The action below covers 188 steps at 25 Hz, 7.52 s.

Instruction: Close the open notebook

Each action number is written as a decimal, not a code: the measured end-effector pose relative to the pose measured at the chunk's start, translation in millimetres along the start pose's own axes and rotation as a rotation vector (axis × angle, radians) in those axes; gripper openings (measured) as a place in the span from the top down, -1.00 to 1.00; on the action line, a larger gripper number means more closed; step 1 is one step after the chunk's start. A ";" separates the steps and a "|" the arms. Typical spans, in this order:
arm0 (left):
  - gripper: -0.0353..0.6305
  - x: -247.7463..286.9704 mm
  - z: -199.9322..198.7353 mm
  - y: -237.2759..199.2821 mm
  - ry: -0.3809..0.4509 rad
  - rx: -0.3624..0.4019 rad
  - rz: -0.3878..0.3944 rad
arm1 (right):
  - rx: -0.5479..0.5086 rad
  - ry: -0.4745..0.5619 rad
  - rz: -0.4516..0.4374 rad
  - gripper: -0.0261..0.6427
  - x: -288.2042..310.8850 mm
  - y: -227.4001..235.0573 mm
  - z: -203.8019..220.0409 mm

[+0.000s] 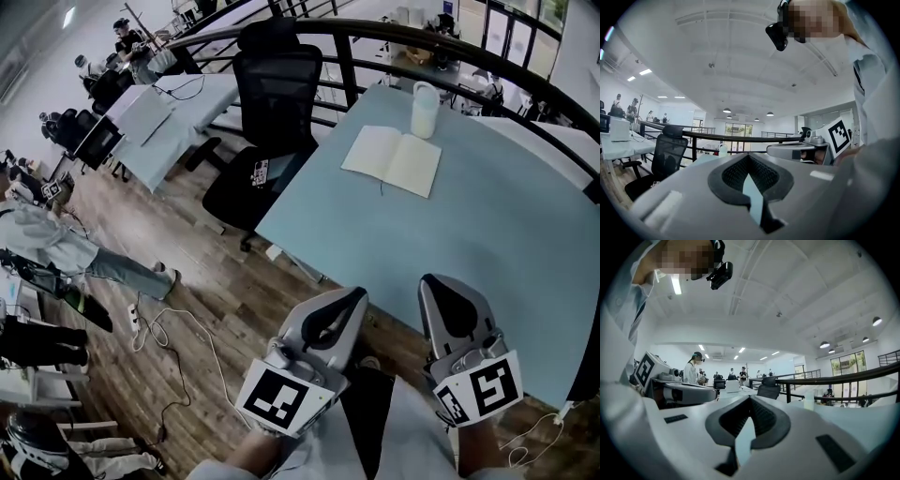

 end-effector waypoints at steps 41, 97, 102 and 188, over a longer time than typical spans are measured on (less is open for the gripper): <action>0.88 114.5 -99.7 -253.5 -0.035 0.081 0.345 | 0.061 -0.120 0.359 0.92 205.9 22.6 -105.7; 0.88 244.6 -35.9 -289.0 -0.276 -0.086 0.184 | -0.123 -0.513 0.245 0.89 333.1 168.6 38.5; 0.88 250.6 -29.2 -289.0 -0.275 -0.082 0.174 | -0.267 -0.611 0.198 0.70 350.8 174.5 55.0; 0.83 368.8 92.6 -300.7 -0.101 -1.183 0.322 | -0.474 -0.678 0.074 0.76 379.7 188.7 111.6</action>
Point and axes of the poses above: the fingertips, and each gripper's own axes: x forward along the fingers, y to its right, z out of its underside, the point moved 9 cm from there along -x, backward along the fingers, and after that the axes turned 13 degrees about -y, right-handed, at the moved point
